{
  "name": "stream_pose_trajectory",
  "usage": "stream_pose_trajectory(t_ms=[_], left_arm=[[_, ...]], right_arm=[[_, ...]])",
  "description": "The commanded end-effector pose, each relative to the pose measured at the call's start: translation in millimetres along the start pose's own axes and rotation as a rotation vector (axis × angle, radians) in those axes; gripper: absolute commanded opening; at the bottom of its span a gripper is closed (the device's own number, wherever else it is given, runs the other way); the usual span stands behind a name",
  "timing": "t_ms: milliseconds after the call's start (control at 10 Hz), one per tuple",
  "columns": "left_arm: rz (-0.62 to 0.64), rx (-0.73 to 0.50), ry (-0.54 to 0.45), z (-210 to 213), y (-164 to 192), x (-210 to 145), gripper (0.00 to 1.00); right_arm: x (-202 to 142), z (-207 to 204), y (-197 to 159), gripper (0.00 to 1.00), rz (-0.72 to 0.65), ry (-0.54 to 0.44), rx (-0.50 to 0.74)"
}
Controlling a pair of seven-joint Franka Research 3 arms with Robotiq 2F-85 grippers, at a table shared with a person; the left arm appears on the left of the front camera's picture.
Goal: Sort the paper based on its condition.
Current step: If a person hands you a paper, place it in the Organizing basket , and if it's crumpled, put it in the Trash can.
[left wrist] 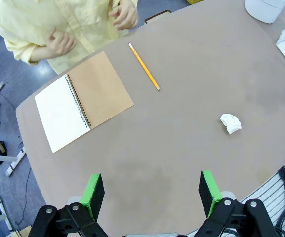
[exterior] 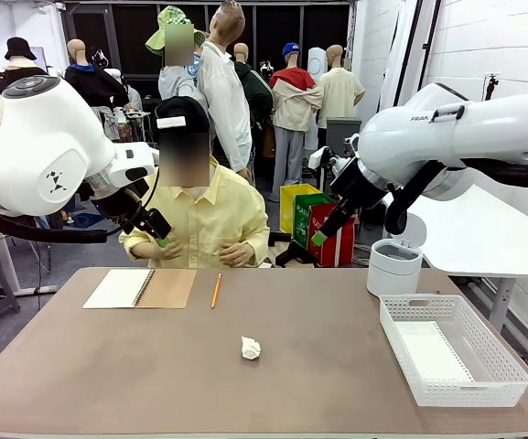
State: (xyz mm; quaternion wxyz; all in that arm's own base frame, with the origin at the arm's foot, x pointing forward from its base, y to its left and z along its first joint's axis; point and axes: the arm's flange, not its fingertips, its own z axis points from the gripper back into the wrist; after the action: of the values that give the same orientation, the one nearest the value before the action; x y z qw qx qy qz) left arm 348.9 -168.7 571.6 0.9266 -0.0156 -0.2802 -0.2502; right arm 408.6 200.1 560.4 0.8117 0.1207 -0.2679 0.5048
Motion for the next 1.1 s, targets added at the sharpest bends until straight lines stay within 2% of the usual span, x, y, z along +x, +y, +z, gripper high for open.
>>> stream_pose_trajectory(t_ms=[0,500,800,1000], left_arm=[[-0.007,0.003,-0.001,0.5,0.6,-0.6,1.0],[-0.007,0.003,-0.001,0.5,0.6,-0.6,1.0],[-0.007,0.003,-0.001,0.5,0.6,-0.6,1.0],[-0.007,0.003,-0.001,0.5,0.6,-0.6,1.0]], right_arm=[[17.8,-11.7,-6.1,1.0,0.065,0.076,0.01],[59.7,-71.8,0.9,1.0,0.295,0.2,0.074],[66.9,-99.6,6.8,1.0,0.351,0.248,0.138],[68.9,-96.5,10.2,1.0,0.34,0.272,0.112]])
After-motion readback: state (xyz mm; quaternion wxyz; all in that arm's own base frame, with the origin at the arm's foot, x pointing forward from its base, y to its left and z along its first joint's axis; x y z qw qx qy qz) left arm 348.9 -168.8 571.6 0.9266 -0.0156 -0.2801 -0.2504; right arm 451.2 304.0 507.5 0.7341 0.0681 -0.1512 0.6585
